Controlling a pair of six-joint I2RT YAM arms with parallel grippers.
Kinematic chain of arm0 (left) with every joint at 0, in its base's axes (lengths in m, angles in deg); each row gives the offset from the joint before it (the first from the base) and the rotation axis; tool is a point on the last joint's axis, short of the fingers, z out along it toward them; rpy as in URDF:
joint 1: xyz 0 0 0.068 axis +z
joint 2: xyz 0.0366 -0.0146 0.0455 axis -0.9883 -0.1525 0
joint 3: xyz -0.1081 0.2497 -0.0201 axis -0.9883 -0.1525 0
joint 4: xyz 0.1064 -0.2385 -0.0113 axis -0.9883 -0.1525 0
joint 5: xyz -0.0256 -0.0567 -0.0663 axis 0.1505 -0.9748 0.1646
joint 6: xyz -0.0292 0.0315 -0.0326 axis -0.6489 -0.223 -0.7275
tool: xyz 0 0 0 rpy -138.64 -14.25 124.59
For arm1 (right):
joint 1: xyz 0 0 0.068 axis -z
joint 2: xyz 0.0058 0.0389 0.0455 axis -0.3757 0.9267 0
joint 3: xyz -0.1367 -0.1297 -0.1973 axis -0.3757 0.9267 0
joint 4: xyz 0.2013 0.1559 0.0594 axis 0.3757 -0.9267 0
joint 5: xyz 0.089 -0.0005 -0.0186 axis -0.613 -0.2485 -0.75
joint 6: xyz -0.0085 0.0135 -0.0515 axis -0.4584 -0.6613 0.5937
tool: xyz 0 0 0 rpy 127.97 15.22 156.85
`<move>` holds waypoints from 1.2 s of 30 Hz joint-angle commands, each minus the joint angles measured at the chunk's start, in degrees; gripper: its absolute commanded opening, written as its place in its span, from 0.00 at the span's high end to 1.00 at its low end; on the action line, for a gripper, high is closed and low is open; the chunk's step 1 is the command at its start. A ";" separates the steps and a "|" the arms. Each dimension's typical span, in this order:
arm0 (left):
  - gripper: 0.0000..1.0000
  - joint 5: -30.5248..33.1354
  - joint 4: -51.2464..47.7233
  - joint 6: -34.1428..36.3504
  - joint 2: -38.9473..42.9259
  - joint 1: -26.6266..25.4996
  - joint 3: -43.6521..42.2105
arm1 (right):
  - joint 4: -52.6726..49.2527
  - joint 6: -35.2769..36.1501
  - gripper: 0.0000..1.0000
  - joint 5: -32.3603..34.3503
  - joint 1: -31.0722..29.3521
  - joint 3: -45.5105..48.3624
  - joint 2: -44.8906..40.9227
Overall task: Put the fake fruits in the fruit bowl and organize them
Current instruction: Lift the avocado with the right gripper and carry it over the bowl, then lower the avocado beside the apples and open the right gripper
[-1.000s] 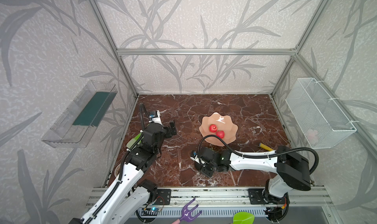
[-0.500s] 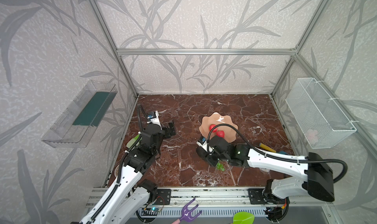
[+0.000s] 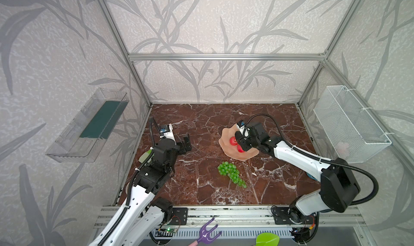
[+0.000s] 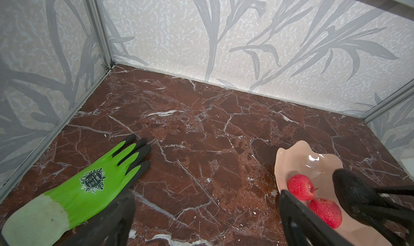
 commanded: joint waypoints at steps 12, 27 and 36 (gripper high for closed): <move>0.01 2.36 -1.75 0.02 1.14 0.48 0.39 | 7.05 3.36 0.59 0.02 5.84 -3.13 11.23; 0.01 2.40 -1.43 0.76 0.89 0.57 0.36 | 4.96 1.56 0.38 -0.77 5.91 -4.86 13.28; 0.01 2.16 -0.92 1.03 0.87 0.63 0.15 | 1.82 0.19 0.30 -0.96 5.92 -5.77 8.48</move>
